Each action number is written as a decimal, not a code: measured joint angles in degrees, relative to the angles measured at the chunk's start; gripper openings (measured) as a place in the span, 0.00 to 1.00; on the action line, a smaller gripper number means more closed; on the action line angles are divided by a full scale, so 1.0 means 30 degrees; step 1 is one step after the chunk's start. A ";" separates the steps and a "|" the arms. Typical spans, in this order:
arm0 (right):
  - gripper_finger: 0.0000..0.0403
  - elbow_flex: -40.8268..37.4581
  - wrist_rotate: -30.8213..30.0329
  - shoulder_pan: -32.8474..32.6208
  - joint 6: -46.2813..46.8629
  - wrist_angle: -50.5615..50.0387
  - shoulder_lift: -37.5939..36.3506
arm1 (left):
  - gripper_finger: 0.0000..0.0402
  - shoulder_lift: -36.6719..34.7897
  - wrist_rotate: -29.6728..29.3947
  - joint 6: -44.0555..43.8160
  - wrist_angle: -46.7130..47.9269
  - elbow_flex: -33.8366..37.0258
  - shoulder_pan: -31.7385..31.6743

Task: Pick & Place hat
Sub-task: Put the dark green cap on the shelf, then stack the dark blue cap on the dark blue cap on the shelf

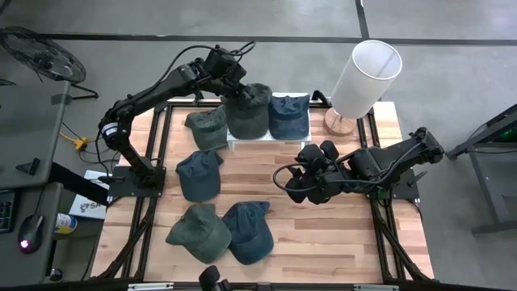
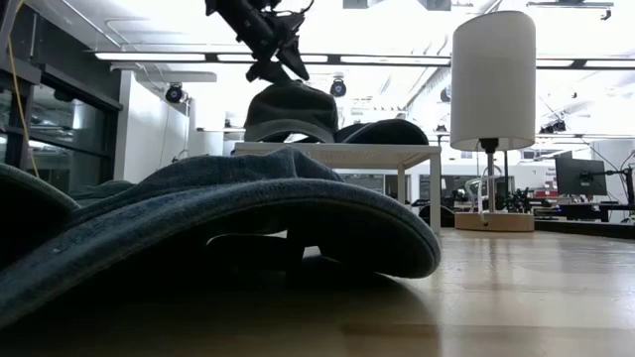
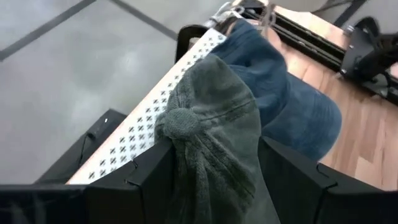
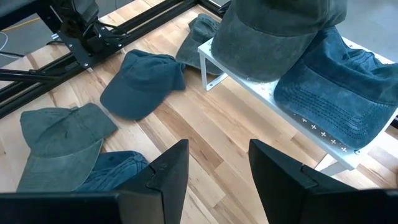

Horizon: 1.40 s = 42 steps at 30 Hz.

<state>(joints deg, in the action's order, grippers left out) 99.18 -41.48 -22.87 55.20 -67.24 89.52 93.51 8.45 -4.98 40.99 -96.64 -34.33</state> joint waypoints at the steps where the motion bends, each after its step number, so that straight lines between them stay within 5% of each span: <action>1: 0.40 0.0000 -0.0006 0.0000 -0.0008 0.0000 0.0000 | 0.55 0.0041 0.0094 0.0219 -0.0173 0.0000 0.0157; 14: 0.40 0.0000 -0.0020 0.0000 0.0007 -0.0328 0.0000 | 0.57 0.0541 -0.0509 0.1534 -0.1075 0.0007 0.0329; 26: 0.40 0.0000 -0.0071 0.0001 0.0021 -0.0373 0.0000 | 0.78 0.0541 -0.1243 0.1115 -0.1018 0.0007 0.0314; 37: 0.40 0.0000 -0.0013 0.0424 0.0087 -0.0408 0.0000 | 0.79 0.0541 -0.5638 0.0725 -0.1274 0.0007 0.0321; 42: 0.40 0.0000 0.0005 0.0717 0.0036 -0.0408 0.0000 | 0.79 0.0538 -0.6157 0.1055 -0.1438 0.0007 0.0321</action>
<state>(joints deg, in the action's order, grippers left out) 99.18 -41.46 -20.72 55.31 -68.47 89.52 95.12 -10.02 -1.82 36.68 -96.62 -33.36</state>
